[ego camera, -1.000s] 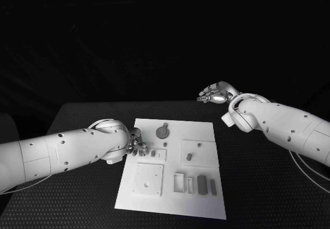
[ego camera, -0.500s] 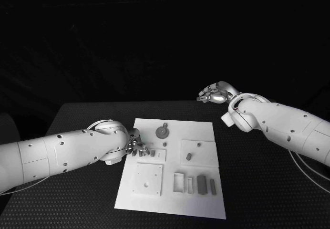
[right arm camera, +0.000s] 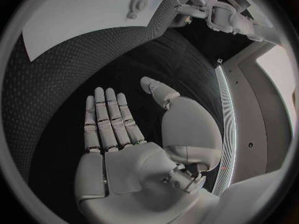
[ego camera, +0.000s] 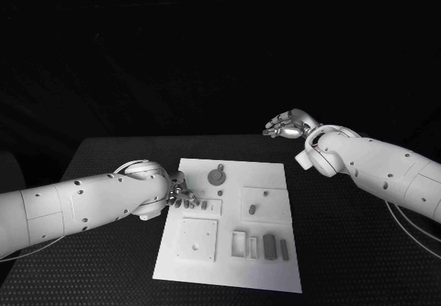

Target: Assemble the parts on the task board

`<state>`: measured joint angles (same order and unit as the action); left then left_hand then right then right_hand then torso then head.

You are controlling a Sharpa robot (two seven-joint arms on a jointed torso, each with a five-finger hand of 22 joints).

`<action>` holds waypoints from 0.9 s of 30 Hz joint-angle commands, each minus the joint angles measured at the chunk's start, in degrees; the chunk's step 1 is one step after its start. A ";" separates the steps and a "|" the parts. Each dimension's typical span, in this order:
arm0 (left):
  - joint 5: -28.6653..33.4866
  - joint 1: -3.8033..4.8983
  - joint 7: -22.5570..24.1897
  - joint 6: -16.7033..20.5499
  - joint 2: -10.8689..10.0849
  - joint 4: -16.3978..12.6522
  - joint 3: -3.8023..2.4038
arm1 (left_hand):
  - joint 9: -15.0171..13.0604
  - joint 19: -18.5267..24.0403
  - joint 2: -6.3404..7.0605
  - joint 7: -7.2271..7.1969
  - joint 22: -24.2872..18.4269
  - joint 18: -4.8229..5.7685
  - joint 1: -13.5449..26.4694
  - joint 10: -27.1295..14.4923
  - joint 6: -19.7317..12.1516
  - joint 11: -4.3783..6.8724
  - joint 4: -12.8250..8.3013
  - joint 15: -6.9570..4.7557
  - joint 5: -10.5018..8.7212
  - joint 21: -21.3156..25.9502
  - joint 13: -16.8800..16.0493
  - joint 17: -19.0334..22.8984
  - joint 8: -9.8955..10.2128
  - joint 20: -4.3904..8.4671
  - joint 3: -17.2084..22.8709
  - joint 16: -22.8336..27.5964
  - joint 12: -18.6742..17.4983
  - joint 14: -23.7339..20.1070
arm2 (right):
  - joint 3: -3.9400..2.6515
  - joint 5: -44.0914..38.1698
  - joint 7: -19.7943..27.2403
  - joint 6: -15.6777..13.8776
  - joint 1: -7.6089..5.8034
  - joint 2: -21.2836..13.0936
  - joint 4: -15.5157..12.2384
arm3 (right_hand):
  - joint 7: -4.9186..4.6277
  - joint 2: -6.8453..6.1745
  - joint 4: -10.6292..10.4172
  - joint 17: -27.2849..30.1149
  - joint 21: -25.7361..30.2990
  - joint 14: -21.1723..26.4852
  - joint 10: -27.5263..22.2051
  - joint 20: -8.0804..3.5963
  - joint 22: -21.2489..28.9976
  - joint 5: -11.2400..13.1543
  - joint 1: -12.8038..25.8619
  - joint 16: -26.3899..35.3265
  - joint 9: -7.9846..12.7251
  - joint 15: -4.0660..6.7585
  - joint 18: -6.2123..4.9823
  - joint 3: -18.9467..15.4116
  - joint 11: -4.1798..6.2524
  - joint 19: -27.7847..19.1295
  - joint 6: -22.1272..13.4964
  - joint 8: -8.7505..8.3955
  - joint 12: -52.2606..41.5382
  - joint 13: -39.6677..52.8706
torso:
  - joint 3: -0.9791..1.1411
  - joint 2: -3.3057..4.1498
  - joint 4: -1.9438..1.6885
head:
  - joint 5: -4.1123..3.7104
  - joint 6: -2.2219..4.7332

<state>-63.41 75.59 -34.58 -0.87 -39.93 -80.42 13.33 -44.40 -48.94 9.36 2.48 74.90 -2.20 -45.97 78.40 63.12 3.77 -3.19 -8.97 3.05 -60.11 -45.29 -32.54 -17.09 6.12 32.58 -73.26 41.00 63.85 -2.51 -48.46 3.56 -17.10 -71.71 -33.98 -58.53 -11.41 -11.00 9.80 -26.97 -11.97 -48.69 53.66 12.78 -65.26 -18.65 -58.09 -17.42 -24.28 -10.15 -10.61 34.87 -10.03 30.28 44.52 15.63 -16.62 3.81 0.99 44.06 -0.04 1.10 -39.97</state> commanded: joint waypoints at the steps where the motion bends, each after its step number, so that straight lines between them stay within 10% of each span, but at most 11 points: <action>1: -0.86 -0.22 -0.76 0.99 -0.15 0.26 0.07 | -0.10 -0.36 0.97 -0.03 0.74 -0.79 0.21 -0.37 -0.36 0.09 0.66 -0.20 -0.22 0.20 -0.14 0.05 0.28 7.43 0.04 -0.12 0.22 -0.07 | -0.01 0.05 0.45 0.66 0.06 0.01 -0.04 | -1.17 -0.37 -0.23 0.11 0.38 0.41 0.20 0.06 -0.08 -0.40 -0.41 -0.15 0.09 0.15 0.93 -0.07 -0.33 -0.48 -0.38 0.02 0.34 0.03 | 0.00 0.00 0.00 | -0.08 0.04; 11: 3.74 0.07 1.83 5.82 -0.61 0.53 -1.12 | -0.42 -0.22 5.13 0.47 0.69 -0.75 0.26 -2.05 -2.08 -0.36 4.34 0.03 -0.26 0.27 -0.44 0.16 0.86 7.59 1.19 -0.04 -0.18 -0.72 | -0.01 0.05 0.47 0.64 0.17 0.01 -0.02 | -1.18 -0.43 -0.25 0.15 0.43 0.43 0.22 0.06 -0.14 -0.40 -0.38 -0.17 0.09 0.14 0.94 -0.13 -0.33 -0.49 -0.40 0.03 0.42 0.04 | 0.03 -0.01 0.00 | -0.16 0.20; 18: 8.90 0.16 8.83 12.04 -0.80 0.23 -2.31 | -0.97 2.44 4.91 1.46 0.59 -0.01 -1.48 -5.79 -3.97 -1.41 4.80 1.47 -0.18 1.57 0.26 0.88 1.22 6.75 0.75 1.47 -2.18 -3.77 | -0.01 0.05 0.48 0.58 0.22 -0.01 0.05 | -1.19 -0.47 -0.30 0.19 0.48 0.45 0.26 0.06 -0.19 -0.41 -0.31 -0.19 0.10 0.13 0.96 -0.20 -0.34 -0.48 -0.43 0.05 0.49 0.04 | 0.04 0.01 0.02 | -0.32 0.57; 27: 2.30 0.07 21.70 20.60 1.33 1.19 -1.61 | -0.01 10.71 0.91 4.42 -0.43 1.16 -13.78 -15.38 -8.38 -5.77 -4.99 7.90 1.28 7.56 8.05 4.44 3.14 0.80 1.34 7.87 -11.91 -12.69 | -0.01 0.05 0.47 0.69 0.22 -0.09 -0.10 | -1.18 -0.42 -0.30 0.22 0.52 0.45 0.31 0.04 -0.25 -0.42 -0.34 -0.22 0.10 0.13 0.96 -0.21 -0.33 -0.46 -0.43 0.08 0.56 0.05 | 0.04 0.04 -0.02 | -0.42 0.84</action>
<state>-56.00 75.68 -19.80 14.19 -38.87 -79.35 11.64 -44.48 -38.56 10.55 6.77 74.48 -1.30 -59.04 63.05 54.75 -1.76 -7.58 -1.44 4.01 -52.73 -37.71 -28.20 -14.14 3.56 33.88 -65.66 29.43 51.24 -2.51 -48.46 3.57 -17.09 -71.52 -34.05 -58.52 -11.40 -11.23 9.64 -26.81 -11.74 -48.70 53.86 12.78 -65.45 -18.86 -58.32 -17.42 -24.23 -10.14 -10.61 34.71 -10.24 30.28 44.53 15.63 -16.40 3.81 1.05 44.07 -0.07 0.67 -39.23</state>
